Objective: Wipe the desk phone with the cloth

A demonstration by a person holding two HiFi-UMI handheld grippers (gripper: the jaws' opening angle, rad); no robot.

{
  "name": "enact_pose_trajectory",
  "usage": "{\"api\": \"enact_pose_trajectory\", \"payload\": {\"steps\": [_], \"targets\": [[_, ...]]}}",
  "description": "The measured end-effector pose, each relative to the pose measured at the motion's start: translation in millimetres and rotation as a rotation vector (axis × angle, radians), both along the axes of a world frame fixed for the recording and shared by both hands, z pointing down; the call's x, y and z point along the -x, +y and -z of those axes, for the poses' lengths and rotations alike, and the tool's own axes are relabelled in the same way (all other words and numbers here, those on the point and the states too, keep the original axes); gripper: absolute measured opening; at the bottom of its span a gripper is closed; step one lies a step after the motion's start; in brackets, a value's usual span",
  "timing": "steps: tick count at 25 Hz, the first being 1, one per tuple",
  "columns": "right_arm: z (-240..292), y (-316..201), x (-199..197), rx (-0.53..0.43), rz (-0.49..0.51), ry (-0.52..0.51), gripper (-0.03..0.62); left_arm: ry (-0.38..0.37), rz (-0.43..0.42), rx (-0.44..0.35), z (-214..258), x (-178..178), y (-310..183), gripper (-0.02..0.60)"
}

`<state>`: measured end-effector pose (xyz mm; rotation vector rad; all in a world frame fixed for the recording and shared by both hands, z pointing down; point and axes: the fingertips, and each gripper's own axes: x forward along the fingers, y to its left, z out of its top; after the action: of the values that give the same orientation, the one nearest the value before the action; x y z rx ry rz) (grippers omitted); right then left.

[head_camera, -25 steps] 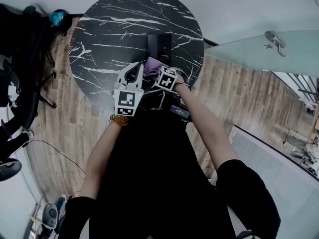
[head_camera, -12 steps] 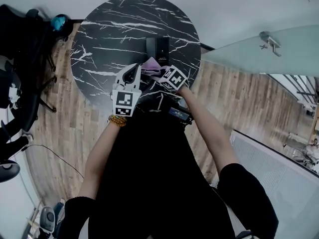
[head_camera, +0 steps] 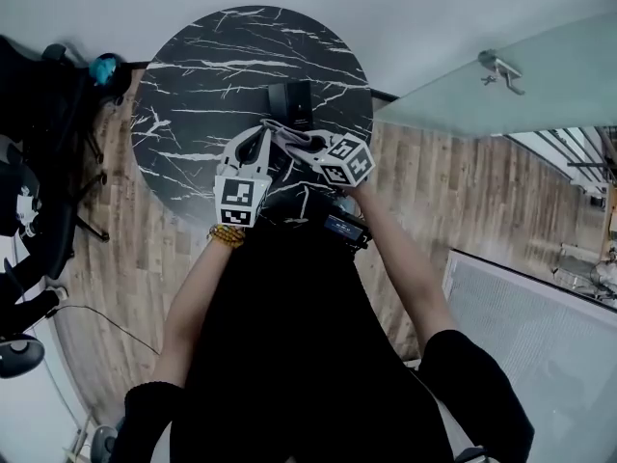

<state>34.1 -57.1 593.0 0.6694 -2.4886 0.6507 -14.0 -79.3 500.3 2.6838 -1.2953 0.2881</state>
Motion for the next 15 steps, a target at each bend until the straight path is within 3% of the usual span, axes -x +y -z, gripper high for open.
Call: {"api": "enact_pose_trajectory", "payload": {"steps": [7,15], "targets": [[38,-5,-6,-0.04,-0.116,-0.102,0.064,0.012,-0.028,0.006,1,-3,7,0.014],[64,-24,-21,-0.119,-0.175,-0.053,0.064,0.043,-0.058,0.036,5,-16,14,0.014]]}}
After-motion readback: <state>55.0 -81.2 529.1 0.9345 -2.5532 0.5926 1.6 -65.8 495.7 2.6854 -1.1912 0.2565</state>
